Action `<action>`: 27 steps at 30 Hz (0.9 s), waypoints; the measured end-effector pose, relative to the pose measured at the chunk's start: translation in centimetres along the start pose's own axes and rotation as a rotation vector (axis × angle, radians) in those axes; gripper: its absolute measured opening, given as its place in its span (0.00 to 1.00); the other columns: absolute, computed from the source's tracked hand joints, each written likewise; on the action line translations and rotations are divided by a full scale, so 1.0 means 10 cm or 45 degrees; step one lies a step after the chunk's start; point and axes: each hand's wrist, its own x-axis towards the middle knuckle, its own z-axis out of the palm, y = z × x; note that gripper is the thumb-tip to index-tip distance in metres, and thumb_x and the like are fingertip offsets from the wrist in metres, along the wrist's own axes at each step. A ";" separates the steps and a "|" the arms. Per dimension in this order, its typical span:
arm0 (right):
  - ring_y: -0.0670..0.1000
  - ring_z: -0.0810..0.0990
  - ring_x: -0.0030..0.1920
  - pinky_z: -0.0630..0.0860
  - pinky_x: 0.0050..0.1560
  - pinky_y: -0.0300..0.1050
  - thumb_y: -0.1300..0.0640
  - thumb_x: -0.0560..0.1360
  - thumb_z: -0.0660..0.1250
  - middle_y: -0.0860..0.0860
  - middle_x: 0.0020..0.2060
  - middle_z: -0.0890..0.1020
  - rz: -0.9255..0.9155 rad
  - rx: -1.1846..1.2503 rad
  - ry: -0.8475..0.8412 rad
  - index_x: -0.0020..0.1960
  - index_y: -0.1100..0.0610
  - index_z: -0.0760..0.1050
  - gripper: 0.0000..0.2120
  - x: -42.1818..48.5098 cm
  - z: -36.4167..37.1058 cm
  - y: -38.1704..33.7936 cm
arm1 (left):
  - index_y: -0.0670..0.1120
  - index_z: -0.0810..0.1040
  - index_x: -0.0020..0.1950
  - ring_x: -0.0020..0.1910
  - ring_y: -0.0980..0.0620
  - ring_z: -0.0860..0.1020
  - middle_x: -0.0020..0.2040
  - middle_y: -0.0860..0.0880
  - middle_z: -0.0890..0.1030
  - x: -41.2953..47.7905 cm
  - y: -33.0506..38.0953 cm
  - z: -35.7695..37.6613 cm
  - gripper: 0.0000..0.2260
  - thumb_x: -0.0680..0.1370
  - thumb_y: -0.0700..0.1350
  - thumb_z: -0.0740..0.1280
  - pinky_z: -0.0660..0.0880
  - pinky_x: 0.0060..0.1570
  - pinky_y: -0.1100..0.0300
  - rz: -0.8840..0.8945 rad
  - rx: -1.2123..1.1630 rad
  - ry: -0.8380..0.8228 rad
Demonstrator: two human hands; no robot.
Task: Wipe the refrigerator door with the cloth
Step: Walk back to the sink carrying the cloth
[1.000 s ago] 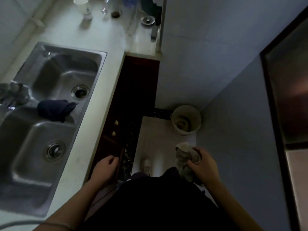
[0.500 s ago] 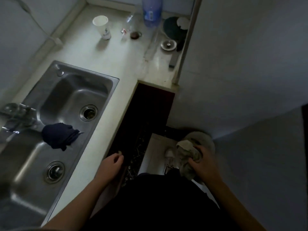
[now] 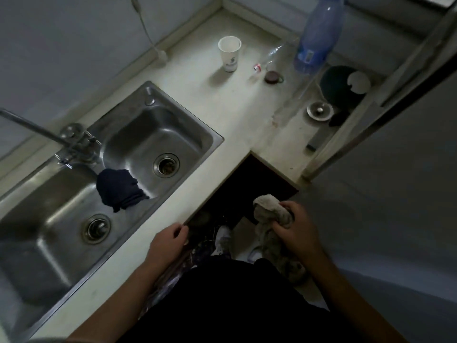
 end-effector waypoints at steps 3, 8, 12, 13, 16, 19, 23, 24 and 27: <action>0.48 0.80 0.53 0.73 0.50 0.39 0.55 0.72 0.76 0.48 0.53 0.80 -0.047 -0.001 0.018 0.61 0.50 0.77 0.19 0.34 0.02 -0.19 | 0.53 0.78 0.39 0.41 0.51 0.81 0.39 0.53 0.83 0.24 0.21 -0.13 0.12 0.80 0.55 0.63 0.75 0.43 0.54 0.021 -0.044 0.012; 0.42 0.78 0.51 0.73 0.49 0.37 0.51 0.70 0.77 0.43 0.52 0.80 -0.134 -0.056 0.105 0.60 0.47 0.78 0.20 0.87 0.04 -0.66 | 0.51 0.79 0.42 0.42 0.47 0.83 0.40 0.49 0.84 0.64 0.50 -0.45 0.20 0.70 0.65 0.58 0.79 0.49 0.46 0.092 -0.259 0.040; 0.45 0.80 0.51 0.74 0.51 0.42 0.50 0.69 0.77 0.44 0.52 0.82 -0.188 -0.052 0.179 0.59 0.45 0.78 0.19 1.34 0.03 -1.02 | 0.55 0.79 0.43 0.43 0.49 0.83 0.40 0.52 0.85 0.95 0.72 -0.73 0.16 0.71 0.63 0.58 0.79 0.50 0.48 0.109 -0.255 0.064; 0.45 0.80 0.51 0.74 0.51 0.42 0.49 0.69 0.76 0.44 0.52 0.82 -0.203 -0.048 0.190 0.58 0.45 0.78 0.19 1.44 0.03 -1.10 | 0.55 0.79 0.44 0.43 0.50 0.83 0.40 0.52 0.85 1.03 0.75 -0.79 0.14 0.72 0.62 0.59 0.79 0.50 0.48 0.101 -0.250 0.062; 0.46 0.80 0.51 0.73 0.51 0.42 0.47 0.68 0.75 0.44 0.52 0.81 -0.237 -0.063 0.184 0.59 0.45 0.77 0.19 1.76 0.02 -1.31 | 0.57 0.80 0.45 0.43 0.50 0.84 0.41 0.52 0.85 1.26 0.78 -0.95 0.11 0.76 0.59 0.61 0.80 0.51 0.48 0.063 -0.259 0.059; 0.48 0.80 0.51 0.75 0.51 0.44 0.45 0.67 0.73 0.47 0.52 0.81 -0.267 -0.089 0.156 0.59 0.47 0.78 0.21 2.14 0.01 -1.47 | 0.57 0.80 0.45 0.43 0.48 0.84 0.41 0.51 0.85 1.44 0.83 -1.06 0.14 0.73 0.63 0.60 0.80 0.51 0.46 0.022 -0.305 0.079; 0.48 0.79 0.50 0.74 0.50 0.43 0.48 0.68 0.76 0.48 0.52 0.81 -0.295 -0.124 0.096 0.60 0.48 0.77 0.22 2.76 0.00 -1.62 | 0.54 0.80 0.44 0.43 0.46 0.84 0.41 0.49 0.85 1.66 0.94 -1.13 0.12 0.79 0.58 0.62 0.80 0.51 0.44 -0.037 -0.314 0.089; 0.48 0.79 0.50 0.73 0.50 0.43 0.49 0.69 0.76 0.48 0.52 0.80 -0.297 -0.137 0.070 0.60 0.48 0.77 0.21 2.93 0.00 -1.66 | 0.53 0.80 0.44 0.44 0.46 0.84 0.41 0.49 0.86 1.71 0.98 -1.14 0.12 0.79 0.58 0.62 0.80 0.51 0.43 -0.053 -0.330 0.095; 0.49 0.80 0.49 0.73 0.47 0.43 0.50 0.69 0.76 0.46 0.50 0.80 -0.318 -0.184 0.055 0.59 0.48 0.77 0.20 3.44 -0.02 -1.75 | 0.55 0.82 0.43 0.44 0.51 0.84 0.40 0.57 0.85 1.88 1.14 -1.15 0.11 0.79 0.56 0.63 0.80 0.54 0.47 -0.103 -0.403 0.117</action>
